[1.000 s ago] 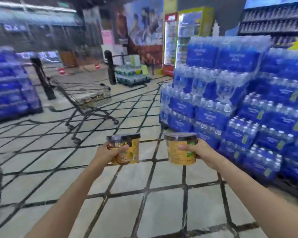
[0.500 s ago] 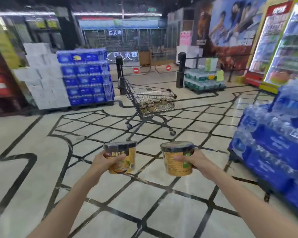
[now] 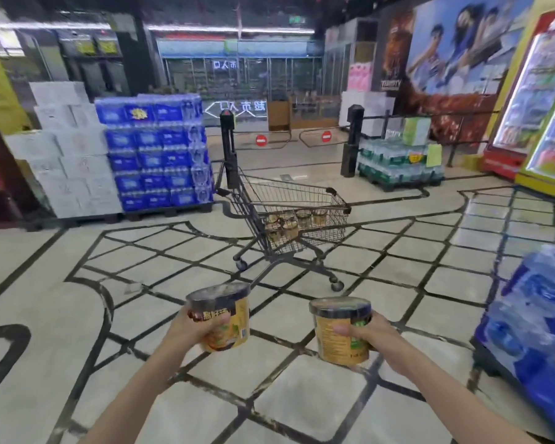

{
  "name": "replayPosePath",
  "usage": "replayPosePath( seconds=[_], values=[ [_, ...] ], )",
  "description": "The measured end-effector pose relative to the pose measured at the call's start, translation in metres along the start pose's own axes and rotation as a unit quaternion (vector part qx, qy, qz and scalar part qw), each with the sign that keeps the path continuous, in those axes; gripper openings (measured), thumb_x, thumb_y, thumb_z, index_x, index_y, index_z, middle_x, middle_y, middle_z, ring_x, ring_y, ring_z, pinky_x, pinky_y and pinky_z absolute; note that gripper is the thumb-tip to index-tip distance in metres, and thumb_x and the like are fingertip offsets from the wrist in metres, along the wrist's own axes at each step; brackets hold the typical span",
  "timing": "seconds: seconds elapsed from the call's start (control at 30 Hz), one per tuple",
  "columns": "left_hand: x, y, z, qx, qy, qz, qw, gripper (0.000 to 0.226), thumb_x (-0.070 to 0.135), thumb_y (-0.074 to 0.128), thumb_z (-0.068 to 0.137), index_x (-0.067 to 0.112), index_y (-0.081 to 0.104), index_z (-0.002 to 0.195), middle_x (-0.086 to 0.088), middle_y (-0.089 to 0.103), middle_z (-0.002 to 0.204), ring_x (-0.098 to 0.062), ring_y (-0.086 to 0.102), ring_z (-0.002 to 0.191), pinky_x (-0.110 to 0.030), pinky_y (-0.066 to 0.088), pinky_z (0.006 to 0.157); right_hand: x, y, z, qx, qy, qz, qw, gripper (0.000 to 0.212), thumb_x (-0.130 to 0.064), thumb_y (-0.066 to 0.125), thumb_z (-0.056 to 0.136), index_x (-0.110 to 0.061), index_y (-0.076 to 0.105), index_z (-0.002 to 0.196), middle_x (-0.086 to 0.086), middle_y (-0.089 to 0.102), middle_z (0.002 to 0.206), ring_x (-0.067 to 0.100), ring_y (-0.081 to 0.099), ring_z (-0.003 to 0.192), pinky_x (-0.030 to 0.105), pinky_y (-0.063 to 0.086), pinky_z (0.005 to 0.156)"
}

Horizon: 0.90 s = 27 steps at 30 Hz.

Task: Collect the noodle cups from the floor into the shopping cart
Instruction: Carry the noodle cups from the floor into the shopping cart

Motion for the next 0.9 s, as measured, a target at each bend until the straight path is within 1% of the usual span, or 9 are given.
replayPosePath(
  seconds=[0.07,0.13,0.3,0.43,0.5,0.57,0.7,0.8,0.9],
  values=[
    [0.012,0.02,0.084,-0.022,-0.001,-0.002,1.0,0.102,0.054,0.088,0.024,0.02,0.059,0.116,-0.001,0.071,0.104,-0.02,0.067,0.097,-0.034,0.055,0.08,-0.013,-0.02,0.077,0.011,0.004,0.004,1.0,0.113,-0.06,0.089,0.009,-0.021,0.061,0.111,-0.002,0.071,0.104,0.015,0.065,0.097,0.028,0.053,0.073],
    [0.031,0.032,0.108,-0.027,0.008,0.021,0.999,0.098,0.055,0.083,0.027,0.02,0.06,0.116,0.001,0.07,0.104,-0.016,0.065,0.097,-0.026,0.05,0.073,-0.029,-0.028,0.097,0.014,-0.006,-0.005,1.0,0.115,-0.061,0.089,0.01,-0.022,0.06,0.114,-0.002,0.07,0.107,0.017,0.064,0.101,0.033,0.053,0.08],
    [0.054,0.077,0.24,-0.047,-0.011,0.031,0.998,0.097,0.058,0.084,0.03,0.021,0.06,0.117,0.003,0.069,0.105,-0.013,0.065,0.095,-0.023,0.048,0.066,-0.053,-0.067,0.221,0.029,0.007,0.014,0.999,0.11,-0.062,0.089,0.014,-0.023,0.061,0.113,-0.001,0.071,0.108,0.021,0.063,0.104,0.044,0.05,0.094],
    [0.063,0.123,0.349,-0.04,-0.017,0.025,0.999,0.069,0.04,0.088,0.055,0.02,0.058,0.114,0.007,0.066,0.097,-0.01,0.062,0.091,-0.016,0.044,0.064,-0.063,-0.099,0.33,0.028,0.014,0.033,0.999,0.108,-0.057,0.092,0.016,-0.02,0.064,0.113,0.0,0.074,0.102,0.022,0.066,0.101,0.04,0.053,0.084],
    [0.067,0.147,0.408,-0.022,-0.03,0.029,0.999,0.062,0.038,0.085,0.058,0.019,0.057,0.11,0.002,0.065,0.098,-0.016,0.062,0.094,-0.018,0.044,0.062,-0.069,-0.116,0.389,0.028,0.01,0.033,0.999,0.108,-0.058,0.091,0.015,-0.018,0.065,0.112,0.0,0.074,0.101,0.021,0.067,0.1,0.035,0.053,0.078],
    [0.075,0.168,0.466,-0.01,-0.044,0.038,0.998,0.06,0.039,0.087,0.058,0.018,0.057,0.105,-0.004,0.064,0.105,-0.021,0.061,0.098,-0.025,0.046,0.067,-0.079,-0.137,0.448,0.031,0.015,0.03,0.999,0.107,-0.06,0.09,0.014,-0.018,0.067,0.11,0.0,0.074,0.101,0.022,0.066,0.101,0.037,0.051,0.082],
    [0.101,0.203,0.571,-0.006,-0.053,0.042,0.998,0.086,0.061,0.088,0.034,0.018,0.057,0.102,0.0,0.066,0.106,-0.02,0.062,0.1,-0.035,0.05,0.087,-0.111,-0.176,0.555,0.04,0.017,0.034,0.998,0.106,-0.061,0.089,0.013,-0.018,0.068,0.107,0.0,0.075,0.097,0.022,0.068,0.098,0.039,0.053,0.085],
    [0.123,0.224,0.643,-0.018,-0.037,0.028,0.999,0.091,0.049,0.09,0.044,0.014,0.053,0.119,0.0,0.066,0.111,-0.021,0.06,0.108,-0.036,0.045,0.096,-0.14,-0.197,0.628,0.044,0.011,0.052,0.998,0.103,-0.061,0.089,0.013,-0.019,0.068,0.104,0.002,0.075,0.097,0.023,0.068,0.097,0.043,0.053,0.089],
    [0.135,0.243,0.712,-0.024,-0.033,0.01,0.999,0.085,0.027,0.088,0.058,0.008,0.047,0.13,-0.003,0.063,0.117,-0.019,0.057,0.107,-0.027,0.044,0.089,-0.164,-0.208,0.694,0.039,-0.004,0.061,0.997,0.091,-0.049,0.093,0.025,-0.023,0.064,0.107,0.0,0.074,0.101,0.019,0.066,0.099,0.036,0.052,0.077]
  ],
)
Point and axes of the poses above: each hand's wrist, its own z-axis towards the middle knuckle, its own y-axis out of the palm, x = y × z, the point moved 3 cm from there along z, towards the middle knuckle
